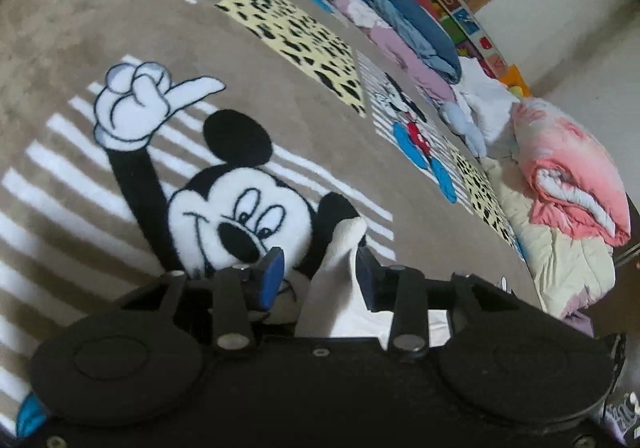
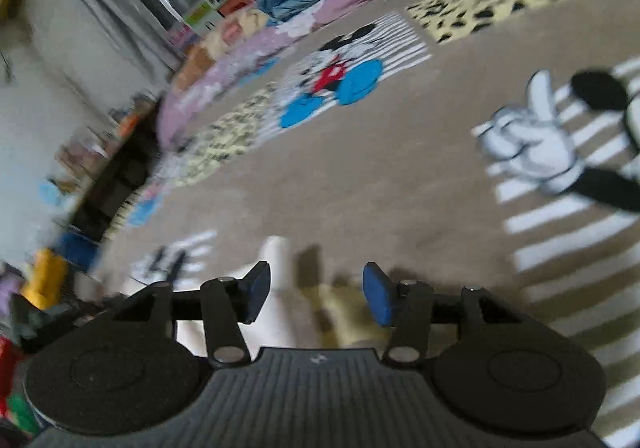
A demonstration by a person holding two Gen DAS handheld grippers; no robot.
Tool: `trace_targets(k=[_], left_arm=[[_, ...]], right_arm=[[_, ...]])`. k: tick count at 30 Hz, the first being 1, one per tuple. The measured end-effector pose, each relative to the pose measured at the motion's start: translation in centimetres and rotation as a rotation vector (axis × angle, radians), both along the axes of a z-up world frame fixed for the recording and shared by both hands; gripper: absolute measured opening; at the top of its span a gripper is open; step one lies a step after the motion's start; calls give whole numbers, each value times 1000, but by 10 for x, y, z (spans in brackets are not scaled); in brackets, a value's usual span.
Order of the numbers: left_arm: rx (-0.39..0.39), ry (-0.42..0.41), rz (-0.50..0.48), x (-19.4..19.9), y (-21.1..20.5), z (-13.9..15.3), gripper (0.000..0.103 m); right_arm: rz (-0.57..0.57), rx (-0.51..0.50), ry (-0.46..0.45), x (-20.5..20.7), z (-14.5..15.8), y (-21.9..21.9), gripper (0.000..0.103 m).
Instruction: Fold clothes
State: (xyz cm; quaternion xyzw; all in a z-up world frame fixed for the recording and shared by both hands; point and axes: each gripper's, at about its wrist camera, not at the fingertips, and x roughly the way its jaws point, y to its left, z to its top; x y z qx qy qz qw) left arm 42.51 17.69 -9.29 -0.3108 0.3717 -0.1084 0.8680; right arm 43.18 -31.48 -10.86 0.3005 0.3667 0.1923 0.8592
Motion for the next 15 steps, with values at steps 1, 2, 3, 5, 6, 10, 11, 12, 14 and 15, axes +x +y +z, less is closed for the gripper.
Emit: trace_targets(k=[1,2,3,5,6,10,11,12,14,15], left_arm=[[6,-4,-8,0,-2,0,35],[25,-10,-16,0,-5,1,24],[35,-14,-30,1,-8,1,10],[24,-25,-50,2,-13,2,9],[-2,-30,-54,3,-12,3,8],[-102,-27,-53,9,-8,-2,8],[-128,-18,-46,10,-5,-5,7],[-152,-9,-40,11,-3,-8,7],[-173,10,-30,12,-1,-16,7],[-180,19,-23,13,0,-19,7]], right_arm=[[8,27,1,3,-1,3,57],[21,48,1,4,-3,7,61],[41,53,-2,5,-3,12,52],[95,54,4,10,-4,22,8],[107,48,3,11,-3,25,8],[38,167,-43,9,3,-3,8],[9,196,-43,9,0,-12,8],[-19,218,-40,9,-3,-21,8],[-55,240,-30,11,-10,-33,8],[-58,228,-19,12,-13,-35,8]])
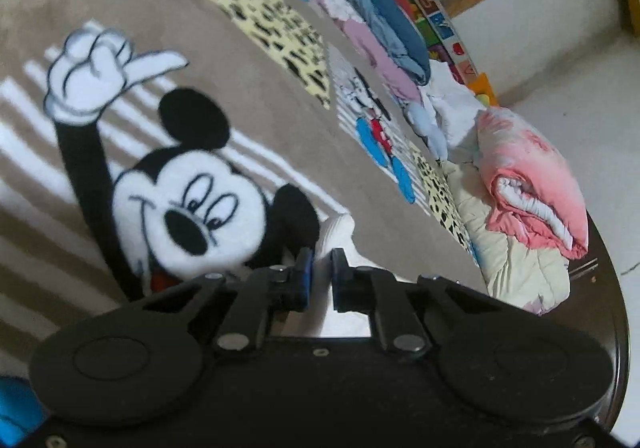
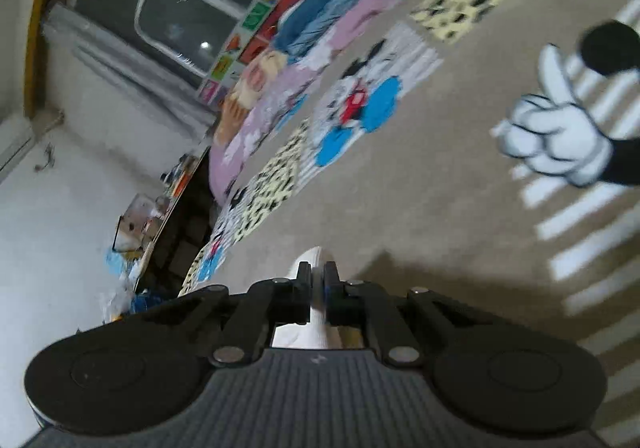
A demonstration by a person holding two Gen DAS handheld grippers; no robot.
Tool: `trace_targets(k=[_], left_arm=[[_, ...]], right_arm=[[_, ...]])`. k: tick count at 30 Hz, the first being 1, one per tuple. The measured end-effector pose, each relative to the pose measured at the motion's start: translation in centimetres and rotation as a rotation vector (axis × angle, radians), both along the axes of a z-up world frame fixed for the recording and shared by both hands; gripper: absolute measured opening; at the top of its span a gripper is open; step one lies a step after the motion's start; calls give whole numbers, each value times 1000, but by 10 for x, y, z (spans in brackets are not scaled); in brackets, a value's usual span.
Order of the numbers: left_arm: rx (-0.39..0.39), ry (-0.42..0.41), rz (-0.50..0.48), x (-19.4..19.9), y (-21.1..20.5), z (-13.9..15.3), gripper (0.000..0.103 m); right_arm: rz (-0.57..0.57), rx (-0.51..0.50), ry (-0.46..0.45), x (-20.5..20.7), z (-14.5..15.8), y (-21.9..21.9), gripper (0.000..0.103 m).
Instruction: Fold clothes
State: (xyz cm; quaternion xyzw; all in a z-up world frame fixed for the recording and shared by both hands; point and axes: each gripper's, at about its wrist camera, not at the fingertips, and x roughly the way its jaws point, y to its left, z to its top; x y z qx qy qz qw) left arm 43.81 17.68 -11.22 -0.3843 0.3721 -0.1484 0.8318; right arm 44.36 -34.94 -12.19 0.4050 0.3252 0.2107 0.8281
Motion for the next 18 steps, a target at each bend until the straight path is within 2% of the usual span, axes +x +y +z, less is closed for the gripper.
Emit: trace_targets(k=[5,8,12,14,16,18], left_arm=[[-35,49,49,2,11,-17,7],[-48,74,69,1,16,-26,7],[-99,94,108,-2,22,-35,8],[-99,105,122,-4,23,-35,12],[-50,98,137,-9,23,-25,14],[55,69,132,-14,19,-9,14]], right_arm=[[-13,-2,48,6,-20,1,8],[7,-150,98,12,-25,17,8],[19,-273,90,14,-16,31,8],[21,-337,79,13,-8,37,8],[-11,-401,60,10,2,36,11],[-53,-441,32,6,13,31,15]])
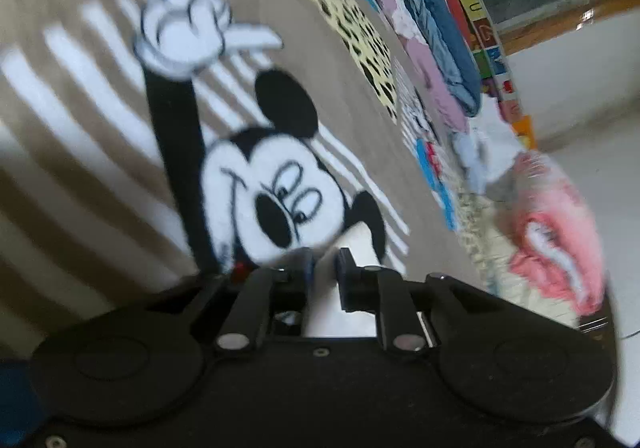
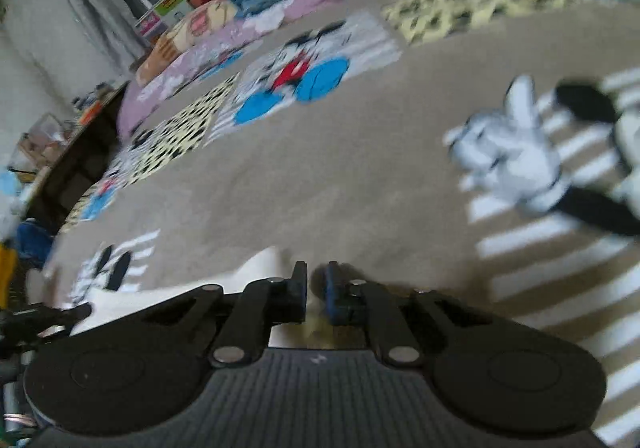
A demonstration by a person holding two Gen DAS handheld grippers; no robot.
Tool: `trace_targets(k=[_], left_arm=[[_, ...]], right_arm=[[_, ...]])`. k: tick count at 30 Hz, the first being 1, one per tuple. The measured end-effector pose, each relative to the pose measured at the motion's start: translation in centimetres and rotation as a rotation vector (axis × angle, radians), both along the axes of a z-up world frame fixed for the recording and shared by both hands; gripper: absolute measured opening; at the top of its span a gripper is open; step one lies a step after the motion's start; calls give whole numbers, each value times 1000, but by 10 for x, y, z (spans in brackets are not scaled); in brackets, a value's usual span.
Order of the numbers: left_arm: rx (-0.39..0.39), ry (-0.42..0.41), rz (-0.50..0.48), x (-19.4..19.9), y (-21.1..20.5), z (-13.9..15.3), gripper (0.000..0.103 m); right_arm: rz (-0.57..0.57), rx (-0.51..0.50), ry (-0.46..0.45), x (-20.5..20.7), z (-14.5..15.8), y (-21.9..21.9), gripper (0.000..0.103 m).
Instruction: Fold clothes
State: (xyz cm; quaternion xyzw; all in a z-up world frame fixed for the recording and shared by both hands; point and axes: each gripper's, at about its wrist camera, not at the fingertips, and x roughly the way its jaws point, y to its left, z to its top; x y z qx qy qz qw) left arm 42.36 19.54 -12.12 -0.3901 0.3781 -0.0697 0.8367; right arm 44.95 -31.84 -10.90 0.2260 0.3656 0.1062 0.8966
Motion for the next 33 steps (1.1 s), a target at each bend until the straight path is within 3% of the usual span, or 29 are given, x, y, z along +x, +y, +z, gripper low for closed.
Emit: trace_targets(k=[3,8,11,12,14,16,19,20,22,23,24,29,33], left_arm=[[248,-71,-50,-10,-20,32,14],[404,-164,-209,-11,-66,50,14],[483,-108,-246,6,-80,34,16],[497,-53,-234,15,-79,23,15],[399,-31,-185,21,-60,6,7],[314,-14,-159,21,-46,3,7],[300,-24,-155,13,-43,10,7],[293,-36,-145,7,-41,16,8],[278,-59,-124,-3,-37,27,28],[308,-78,-122,-13,-39,35,45],[344,-98,-121,-22,-41,44,46],[479,-201,-209,-55,-79,70,46],[626,-254,-347,-56,-139,69,43]], right_arm=[[-1,10,-67,-12,16,-10,15],[150,26,-111,-15,25,10,15],[236,-7,-53,-7,13,33,14],[241,-57,-8,-1,5,41,12],[235,-171,36,6,-12,47,0],[212,-128,33,9,-17,39,0],[212,-144,19,6,-15,40,0],[212,-161,11,4,-13,42,0],[183,-175,-8,-1,-5,40,0],[148,-167,-20,-5,0,36,3],[128,-154,-30,-8,5,32,12],[170,-145,-89,-35,25,40,12],[251,-150,-107,-46,28,71,12]])
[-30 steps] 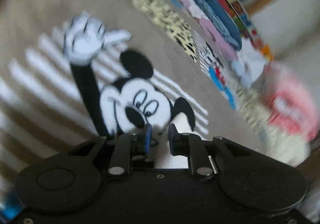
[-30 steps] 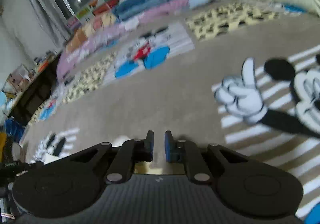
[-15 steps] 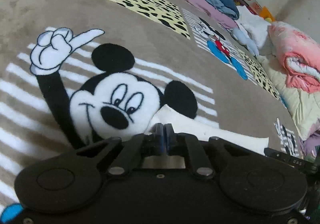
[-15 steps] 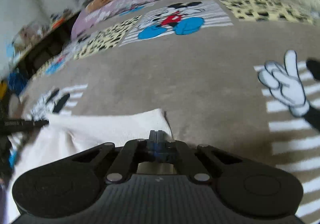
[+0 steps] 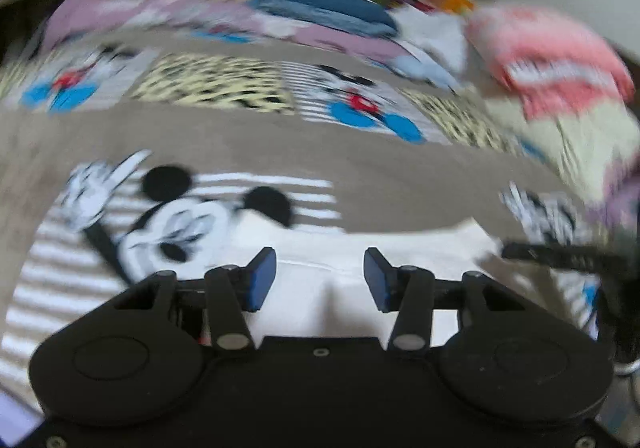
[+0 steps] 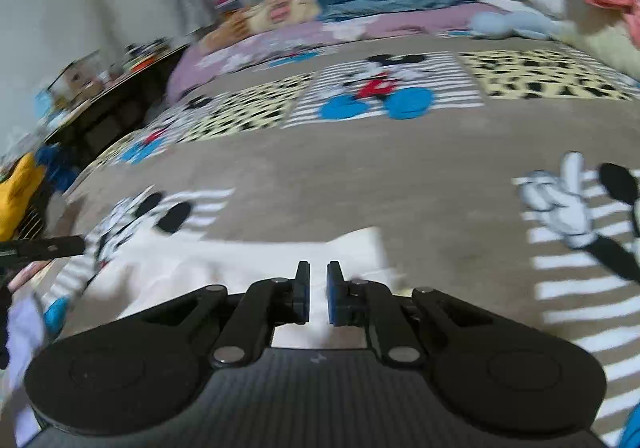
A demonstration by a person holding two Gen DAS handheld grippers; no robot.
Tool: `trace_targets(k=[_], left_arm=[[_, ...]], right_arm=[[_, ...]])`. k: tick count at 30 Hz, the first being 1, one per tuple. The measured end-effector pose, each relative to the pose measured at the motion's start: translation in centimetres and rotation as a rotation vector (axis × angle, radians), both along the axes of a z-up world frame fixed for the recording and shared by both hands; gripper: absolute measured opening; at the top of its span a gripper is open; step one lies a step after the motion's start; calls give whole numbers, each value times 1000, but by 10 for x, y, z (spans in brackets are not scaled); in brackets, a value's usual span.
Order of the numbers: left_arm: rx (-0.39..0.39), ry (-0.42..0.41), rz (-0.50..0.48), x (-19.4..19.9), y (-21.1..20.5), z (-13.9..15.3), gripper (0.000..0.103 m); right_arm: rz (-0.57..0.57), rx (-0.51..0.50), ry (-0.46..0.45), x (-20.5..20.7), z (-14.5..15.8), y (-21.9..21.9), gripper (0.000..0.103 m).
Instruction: Fold clothes
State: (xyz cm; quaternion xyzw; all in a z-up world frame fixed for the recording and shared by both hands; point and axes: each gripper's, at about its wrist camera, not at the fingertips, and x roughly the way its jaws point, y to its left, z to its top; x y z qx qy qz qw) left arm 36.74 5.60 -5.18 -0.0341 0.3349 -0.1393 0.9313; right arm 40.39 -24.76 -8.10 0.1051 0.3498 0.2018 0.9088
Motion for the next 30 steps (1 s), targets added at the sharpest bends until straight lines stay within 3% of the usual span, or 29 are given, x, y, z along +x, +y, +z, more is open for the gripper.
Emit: trace_targets(k=[1,4,6,8,9,11,14,19,22,24,26,28,29,30], left_arm=[[39,-6,-29,2,-15,-2,41],[54,11,-81,19,-43,-19,37],[145,35,-86,35,-59,-38,35],[226,59,-88,49,-67,-58,43],[221,47,-94,52,-64,-61,48],[187,53,-105,55,-53,-58,50],[109,58,-97,58,-27,-50,54],[17,70,47,68,28,-44,48],[107,92,53,74,34,-52,48],[81,124,111,78,46,-54,52],[-18,144,182,76,65,-52,48],[25,117,183,62,67,-42,48],[42,100,174,52,66,-36,47],[56,84,165,42,64,-29,47]], right_arm=[[13,0,0,0,0,8,12],[39,12,7,4,-2,26,12],[53,5,19,12,-8,36,12],[59,-52,30,20,-18,45,6],[44,-110,31,24,-22,47,7],[-26,-109,64,36,-28,33,3],[-90,5,118,49,-35,3,0],[-122,14,110,55,-36,-16,0],[-144,26,104,56,-40,-22,0],[-157,40,109,60,-42,-25,0],[-167,47,115,65,-42,-28,0],[-190,49,114,63,-38,-32,0],[-210,51,109,60,-35,-35,5],[-236,49,98,55,-30,-39,21]])
